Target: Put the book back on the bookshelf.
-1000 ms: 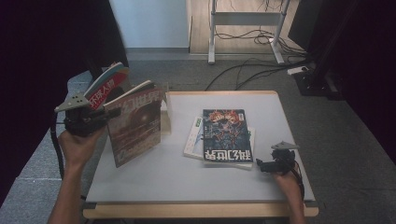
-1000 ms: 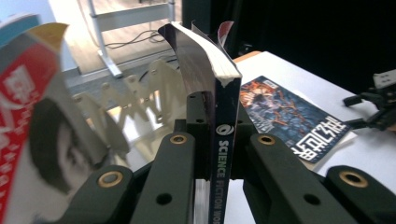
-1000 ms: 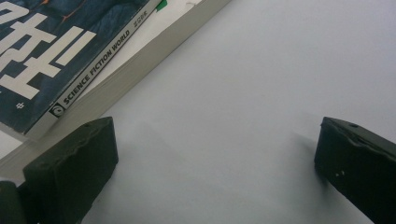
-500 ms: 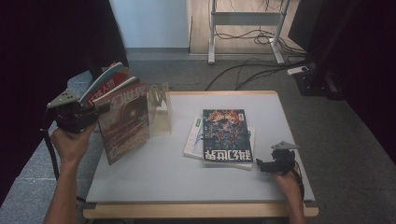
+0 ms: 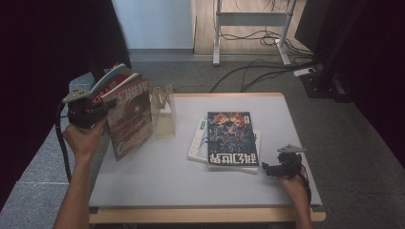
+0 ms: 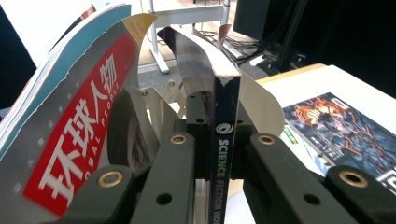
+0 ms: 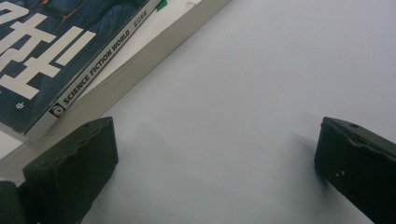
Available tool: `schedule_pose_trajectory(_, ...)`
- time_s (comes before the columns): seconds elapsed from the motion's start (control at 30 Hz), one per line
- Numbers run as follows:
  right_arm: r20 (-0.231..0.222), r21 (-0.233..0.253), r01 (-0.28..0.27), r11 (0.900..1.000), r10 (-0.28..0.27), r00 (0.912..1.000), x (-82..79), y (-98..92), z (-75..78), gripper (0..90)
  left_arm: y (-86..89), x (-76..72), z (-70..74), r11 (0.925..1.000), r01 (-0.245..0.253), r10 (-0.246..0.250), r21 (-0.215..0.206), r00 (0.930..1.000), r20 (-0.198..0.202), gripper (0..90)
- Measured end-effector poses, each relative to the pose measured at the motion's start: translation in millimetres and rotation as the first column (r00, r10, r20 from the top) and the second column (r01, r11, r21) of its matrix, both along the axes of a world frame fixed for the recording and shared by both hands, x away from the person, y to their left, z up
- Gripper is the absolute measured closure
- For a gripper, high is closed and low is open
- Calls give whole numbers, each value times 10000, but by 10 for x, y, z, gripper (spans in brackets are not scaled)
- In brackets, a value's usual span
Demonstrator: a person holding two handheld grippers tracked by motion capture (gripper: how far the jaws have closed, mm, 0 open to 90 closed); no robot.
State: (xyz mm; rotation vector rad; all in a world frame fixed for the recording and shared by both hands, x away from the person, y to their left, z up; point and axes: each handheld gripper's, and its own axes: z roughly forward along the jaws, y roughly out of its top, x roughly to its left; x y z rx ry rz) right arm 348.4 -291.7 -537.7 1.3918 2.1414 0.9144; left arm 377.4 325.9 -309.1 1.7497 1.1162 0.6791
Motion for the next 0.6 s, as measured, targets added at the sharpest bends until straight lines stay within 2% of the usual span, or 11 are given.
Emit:
schedule_pose_trajectory(0.33,10,-12,-12,10000,12,10000,1,-2,0,0,-106,208,-88,9996,-272,272,-3,9995,153,843)
schedule_pose_trajectory(0.6,9,7,1,10000,-1,10000,1,-1,0,0,-222,337,-176,9989,-449,456,-135,9975,544,843)
